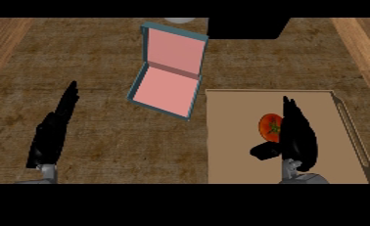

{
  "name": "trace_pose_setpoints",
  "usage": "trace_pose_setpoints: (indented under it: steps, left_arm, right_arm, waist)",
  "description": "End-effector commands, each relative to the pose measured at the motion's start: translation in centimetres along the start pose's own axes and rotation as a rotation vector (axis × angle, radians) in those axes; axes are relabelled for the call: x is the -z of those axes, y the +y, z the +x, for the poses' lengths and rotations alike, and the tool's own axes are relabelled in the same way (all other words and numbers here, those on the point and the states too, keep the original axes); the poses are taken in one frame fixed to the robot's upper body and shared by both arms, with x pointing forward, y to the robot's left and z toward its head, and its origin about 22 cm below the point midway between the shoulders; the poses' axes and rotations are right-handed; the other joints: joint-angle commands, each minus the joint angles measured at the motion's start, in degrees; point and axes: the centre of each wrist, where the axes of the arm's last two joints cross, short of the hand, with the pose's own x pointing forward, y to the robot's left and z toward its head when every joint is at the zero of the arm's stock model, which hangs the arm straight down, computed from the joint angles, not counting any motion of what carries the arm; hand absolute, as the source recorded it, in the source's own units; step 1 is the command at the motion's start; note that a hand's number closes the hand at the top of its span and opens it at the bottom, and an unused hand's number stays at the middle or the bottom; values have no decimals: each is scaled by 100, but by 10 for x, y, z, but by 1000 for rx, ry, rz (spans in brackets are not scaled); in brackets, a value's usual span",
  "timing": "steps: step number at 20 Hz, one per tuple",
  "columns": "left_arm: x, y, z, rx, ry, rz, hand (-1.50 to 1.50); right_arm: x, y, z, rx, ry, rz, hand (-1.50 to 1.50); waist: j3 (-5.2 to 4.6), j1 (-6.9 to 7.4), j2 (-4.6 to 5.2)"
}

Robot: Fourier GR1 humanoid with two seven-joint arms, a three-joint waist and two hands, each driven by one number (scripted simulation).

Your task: Pick the tomato from the tray and place it in the cardboard box

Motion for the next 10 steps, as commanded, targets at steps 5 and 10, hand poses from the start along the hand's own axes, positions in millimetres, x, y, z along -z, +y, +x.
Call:
trace_pose_setpoints:
  steps: [5,10]
  left_arm:
    - [7,6,6,-13,-3,-11,0]
    - [0,0,15,-11,-1,5,0]
  right_arm:
    - [5,0,-13,-24,-29,-22,150]
    - [0,-2,-19,-107,-26,-215,150]
  waist:
    - [-1,-9,-3]
    - [-1,-17,-10]
